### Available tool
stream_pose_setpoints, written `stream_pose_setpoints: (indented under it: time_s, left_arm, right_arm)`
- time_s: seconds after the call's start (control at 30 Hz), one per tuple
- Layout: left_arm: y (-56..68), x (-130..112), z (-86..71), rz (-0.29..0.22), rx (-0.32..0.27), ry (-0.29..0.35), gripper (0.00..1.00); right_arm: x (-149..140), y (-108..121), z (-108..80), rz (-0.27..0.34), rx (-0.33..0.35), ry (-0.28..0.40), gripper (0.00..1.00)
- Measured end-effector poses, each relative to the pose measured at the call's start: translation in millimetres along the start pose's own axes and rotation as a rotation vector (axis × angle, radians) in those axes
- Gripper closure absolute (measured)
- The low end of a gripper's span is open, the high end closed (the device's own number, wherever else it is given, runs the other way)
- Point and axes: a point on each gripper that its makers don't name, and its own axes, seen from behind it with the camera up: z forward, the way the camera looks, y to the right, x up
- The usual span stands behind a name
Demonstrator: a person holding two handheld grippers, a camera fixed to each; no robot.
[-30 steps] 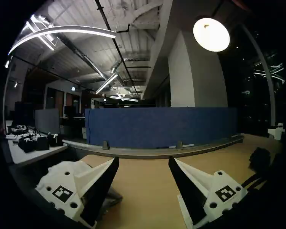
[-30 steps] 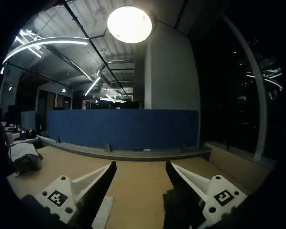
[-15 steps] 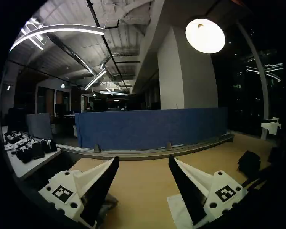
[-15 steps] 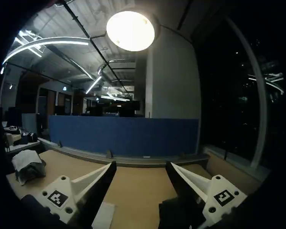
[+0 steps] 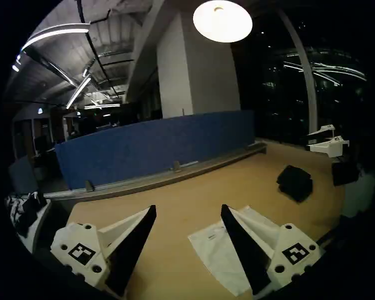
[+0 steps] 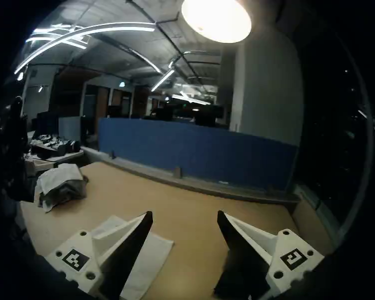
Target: Fold towel
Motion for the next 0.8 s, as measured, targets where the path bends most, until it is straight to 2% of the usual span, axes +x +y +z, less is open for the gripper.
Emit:
stream_pose_setpoints:
  time_s: [0.17,0.3,0.5,0.8]
  left_arm:
    - [26.2,-25,-2.7,0.025,-0.120,-0.107,0.04]
    - [38.0,-41,-4.9,0.047,-0.169,-0.161,0.04]
    - [55.8,-57,-9.8,0.054,-0.225,-0.200,0.04]
    - [72.6,-93,-13.2,0.042,-0.254,-0.248,0.04]
  right_arm:
    - [-27,-33,-7.2,-0.043,0.161,-0.143,0.00]
    - [-40,-50,-13.0,-0.066,0.237,-0.203,0.00]
    - [-52,-63,-14.8,-0.095,0.266,-0.234,0.00]
    - [-80,-80,-11.0,-0.094,0.278,-0.264,0.00]
